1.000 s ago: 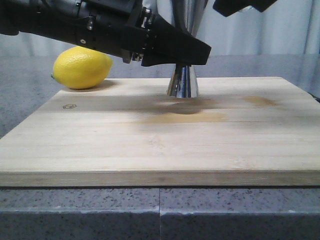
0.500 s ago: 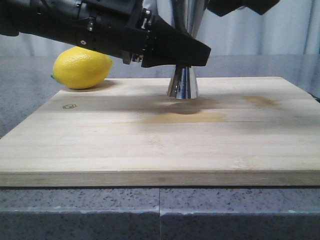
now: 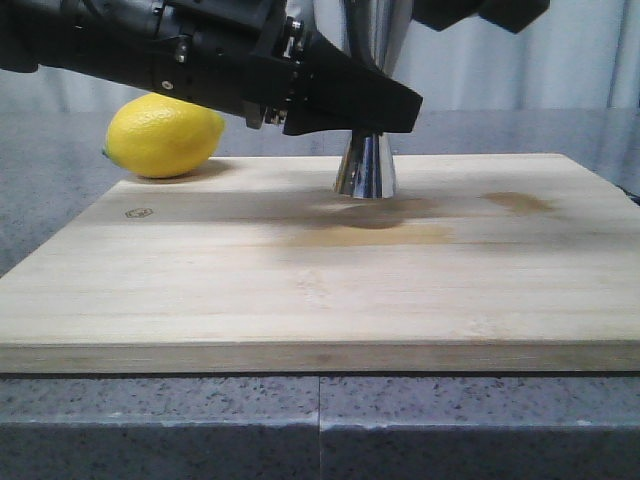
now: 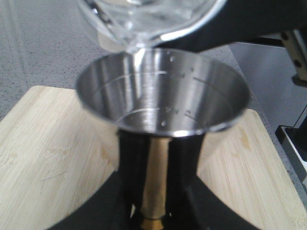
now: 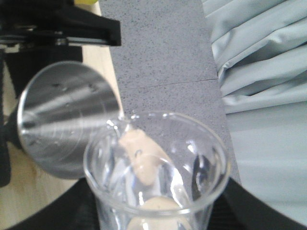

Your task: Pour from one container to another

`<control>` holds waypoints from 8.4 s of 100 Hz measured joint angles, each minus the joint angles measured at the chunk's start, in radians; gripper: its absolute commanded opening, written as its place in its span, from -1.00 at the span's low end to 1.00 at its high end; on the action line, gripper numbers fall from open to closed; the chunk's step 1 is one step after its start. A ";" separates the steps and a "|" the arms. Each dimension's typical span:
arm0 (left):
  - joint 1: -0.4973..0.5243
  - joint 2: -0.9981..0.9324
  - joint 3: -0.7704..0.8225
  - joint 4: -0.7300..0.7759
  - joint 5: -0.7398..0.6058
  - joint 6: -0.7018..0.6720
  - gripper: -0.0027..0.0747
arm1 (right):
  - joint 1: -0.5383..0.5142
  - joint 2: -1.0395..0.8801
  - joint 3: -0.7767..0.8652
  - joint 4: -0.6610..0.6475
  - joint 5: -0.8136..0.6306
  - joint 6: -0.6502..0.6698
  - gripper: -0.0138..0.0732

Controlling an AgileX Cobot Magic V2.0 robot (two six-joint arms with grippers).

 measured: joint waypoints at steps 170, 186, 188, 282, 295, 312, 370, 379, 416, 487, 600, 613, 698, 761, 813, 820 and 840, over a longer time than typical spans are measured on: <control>0.000 0.000 0.000 0.001 -0.002 0.000 -0.61 | 0.030 0.002 -0.022 -0.157 0.044 -0.075 -0.11; 0.000 0.000 0.000 0.001 -0.002 0.000 -0.61 | 0.033 0.002 -0.022 -0.159 0.046 -0.087 -0.11; 0.000 0.000 0.000 0.001 -0.002 0.000 -0.61 | 0.033 0.002 -0.022 -0.160 0.046 -0.088 -0.11; 0.000 0.000 0.000 0.001 -0.019 0.000 -0.61 | 0.034 0.002 -0.022 -0.185 0.048 -0.142 -0.11; 0.000 0.000 0.000 0.001 -0.019 0.000 -0.61 | 0.034 0.002 -0.022 -0.191 0.048 -0.142 -0.11; 0.000 0.000 0.000 0.001 -0.022 0.000 -0.61 | 0.034 0.002 -0.022 -0.204 0.048 -0.142 -0.11; 0.000 0.000 0.000 0.001 -0.022 0.000 -0.61 | 0.034 0.002 -0.022 -0.229 0.028 -0.142 -0.11; 0.000 0.000 0.000 0.001 -0.022 0.000 -0.61 | 0.034 0.002 -0.022 -0.231 0.026 -0.151 -0.11; 0.000 0.000 0.000 0.001 -0.022 0.000 -0.61 | 0.055 0.002 -0.022 -0.233 0.026 -0.161 -0.11; 0.000 0.000 0.000 0.001 -0.022 0.000 -0.61 | -0.074 -0.045 -0.022 0.104 -0.022 0.102 -0.11; 0.000 0.000 0.000 0.001 0.004 0.000 -0.61 | -0.256 -0.066 0.684 0.755 -1.004 0.356 -0.11; 0.000 0.000 0.000 0.001 0.004 0.000 -0.61 | -0.256 0.007 0.689 0.717 -1.081 0.411 -0.11; 0.000 0.002 0.000 0.001 0.004 0.000 -0.61 | -0.256 0.111 0.786 0.642 -1.282 0.430 0.10; 0.000 0.002 0.000 0.001 0.004 0.000 -0.61 | -0.256 0.034 0.794 0.588 -1.276 0.434 0.64; 0.000 0.002 0.000 -0.006 0.004 0.000 -0.61 | -0.256 -0.197 0.795 0.560 -1.214 0.434 0.64; 0.000 0.002 0.000 -0.008 0.004 0.014 -0.61 | -0.256 -0.208 0.795 0.558 -1.211 0.434 0.64; 0.000 0.002 0.000 -0.012 0.008 0.069 -0.61 | -0.256 -0.212 0.796 0.556 -1.211 0.434 0.64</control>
